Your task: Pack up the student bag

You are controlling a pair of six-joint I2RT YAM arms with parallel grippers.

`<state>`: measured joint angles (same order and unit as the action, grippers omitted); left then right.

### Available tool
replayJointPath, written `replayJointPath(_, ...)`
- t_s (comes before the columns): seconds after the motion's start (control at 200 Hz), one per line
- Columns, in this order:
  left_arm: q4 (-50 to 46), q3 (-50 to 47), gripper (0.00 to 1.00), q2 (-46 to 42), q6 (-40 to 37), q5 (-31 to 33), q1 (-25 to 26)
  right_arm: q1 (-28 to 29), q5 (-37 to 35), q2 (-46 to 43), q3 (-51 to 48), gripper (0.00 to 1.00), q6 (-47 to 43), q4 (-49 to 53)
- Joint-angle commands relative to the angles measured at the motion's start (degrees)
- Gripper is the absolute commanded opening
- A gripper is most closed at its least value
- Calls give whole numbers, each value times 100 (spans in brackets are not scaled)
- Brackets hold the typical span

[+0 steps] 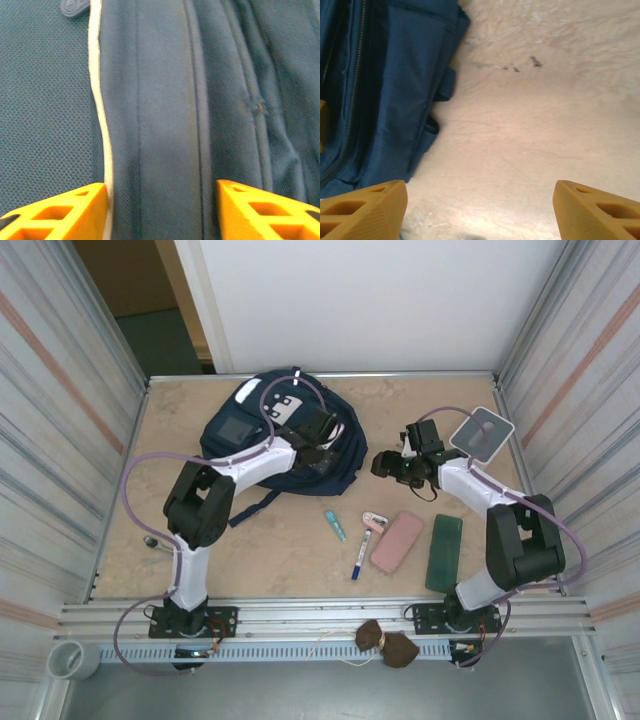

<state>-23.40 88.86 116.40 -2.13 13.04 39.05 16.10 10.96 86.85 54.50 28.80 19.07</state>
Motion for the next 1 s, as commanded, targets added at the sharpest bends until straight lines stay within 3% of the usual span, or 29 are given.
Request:
replayJointPath(0.0, -203, 280, 43, 118, -175, 213, -89, 54, -636, -424, -57, 79, -120, 662)
replayJointPath(0.15, -299, 260, 17, -159, 18, -229, -255, 335, -1513, -933, -174, 88, 33, 1498)
replayJointPath(0.266, 408, -335, 0, -972, 429, -1455, -388, 787, -2077, -1186, -250, 97, 319, 2146)
replayJointPath(0.341, 1073, -800, 0, -1483, 815, -2222, -571, 1030, -2277, -1322, -325, 100, 567, 2458)
replayJointPath(0.441, 1398, -1047, 0, -1894, 1007, -2696, -810, 1229, -2297, -1620, -549, 99, 948, 2704)
replayJointPath(0.676, 1720, -1346, 0, -2196, 1177, -3063, -1263, 1680, -2214, -2166, -1050, 99, 1847, 2918)
replayJointPath(0.997, 1772, -1380, 0, -2170, 1233, -3157, -1295, 2527, -2092, -2247, -1843, 99, 3263, 2177)
